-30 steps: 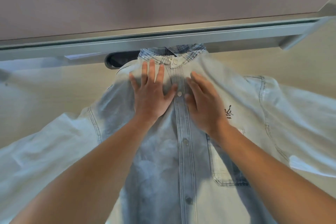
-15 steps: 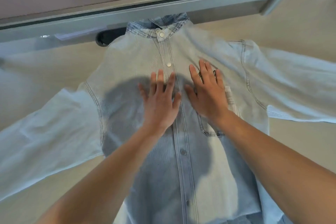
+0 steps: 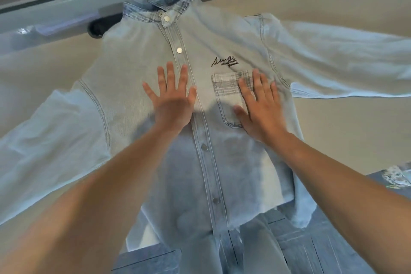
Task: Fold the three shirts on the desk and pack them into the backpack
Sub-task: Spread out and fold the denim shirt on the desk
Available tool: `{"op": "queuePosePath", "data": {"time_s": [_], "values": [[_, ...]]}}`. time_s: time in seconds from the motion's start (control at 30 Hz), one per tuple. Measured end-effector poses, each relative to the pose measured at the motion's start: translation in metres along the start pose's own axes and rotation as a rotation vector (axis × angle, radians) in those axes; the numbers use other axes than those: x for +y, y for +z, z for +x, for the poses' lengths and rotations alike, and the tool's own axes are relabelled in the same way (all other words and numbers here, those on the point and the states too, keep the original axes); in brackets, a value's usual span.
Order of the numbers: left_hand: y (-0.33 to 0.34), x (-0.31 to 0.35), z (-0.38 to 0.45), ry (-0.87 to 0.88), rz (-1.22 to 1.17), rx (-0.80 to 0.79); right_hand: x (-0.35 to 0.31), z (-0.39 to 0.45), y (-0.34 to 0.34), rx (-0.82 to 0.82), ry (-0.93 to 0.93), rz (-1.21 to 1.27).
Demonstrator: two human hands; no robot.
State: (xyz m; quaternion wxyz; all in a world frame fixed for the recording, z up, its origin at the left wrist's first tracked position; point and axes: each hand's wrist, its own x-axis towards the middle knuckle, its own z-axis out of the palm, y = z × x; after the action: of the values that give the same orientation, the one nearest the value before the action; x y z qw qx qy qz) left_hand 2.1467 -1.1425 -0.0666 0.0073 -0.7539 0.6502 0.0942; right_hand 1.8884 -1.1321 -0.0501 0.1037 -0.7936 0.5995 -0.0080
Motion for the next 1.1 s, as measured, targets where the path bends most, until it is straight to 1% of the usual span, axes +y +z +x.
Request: {"op": "queuePosePath", "data": {"time_s": [0.07, 0.1, 0.17, 0.2, 0.27, 0.3, 0.37, 0.43, 0.5, 0.67, 0.83, 0.87, 0.93, 1.0, 1.1], "values": [[-0.004, 0.017, -0.013, -0.073, -0.086, 0.02, 0.001, -0.001, -0.008, -0.015, 0.007, 0.079], [-0.006, 0.029, -0.025, -0.092, -0.131, 0.033, 0.001, -0.004, -0.015, -0.018, 0.034, 0.177], [-0.008, 0.059, -0.058, -0.052, -0.168, 0.055, 0.005, -0.015, -0.029, 0.036, 0.08, 0.364], [-0.007, 0.076, -0.078, -0.007, -0.163, 0.052, 0.009, -0.026, -0.032, 0.093, 0.082, 0.376], [-0.001, 0.106, -0.115, 0.066, -0.147, 0.015, 0.023, -0.059, -0.029, 0.168, 0.054, 0.279], [0.004, 0.117, -0.132, 0.082, -0.132, -0.004, 0.032, -0.078, -0.023, 0.156, 0.043, 0.219], [0.016, 0.128, -0.157, 0.075, -0.097, -0.029, 0.05, -0.112, -0.009, 0.079, 0.044, 0.112], [0.025, 0.129, -0.171, 0.053, -0.064, -0.014, 0.064, -0.13, 0.002, 0.04, 0.039, 0.066], [0.031, 0.128, -0.173, 0.059, -0.019, 0.031, 0.079, -0.127, 0.007, 0.031, 0.005, 0.052], [0.038, 0.127, -0.171, 0.039, -0.022, 0.032, 0.097, -0.109, 0.003, -0.016, -0.021, -0.017], [0.031, 0.135, -0.175, 0.009, -0.007, 0.021, 0.091, -0.125, -0.005, 0.065, -0.019, -0.029], [0.031, 0.14, -0.179, 0.005, -0.029, 0.015, 0.088, -0.136, -0.004, 0.083, -0.033, -0.028], [0.032, 0.148, -0.192, 0.012, -0.079, 0.015, 0.086, -0.168, 0.004, 0.14, -0.12, 0.001], [0.037, 0.15, -0.201, 0.023, -0.063, 0.023, 0.097, -0.2, 0.015, 0.18, -0.193, 0.021], [0.039, 0.15, -0.201, 0.022, -0.022, 0.023, 0.115, -0.209, 0.02, 0.17, -0.189, -0.003]]}}
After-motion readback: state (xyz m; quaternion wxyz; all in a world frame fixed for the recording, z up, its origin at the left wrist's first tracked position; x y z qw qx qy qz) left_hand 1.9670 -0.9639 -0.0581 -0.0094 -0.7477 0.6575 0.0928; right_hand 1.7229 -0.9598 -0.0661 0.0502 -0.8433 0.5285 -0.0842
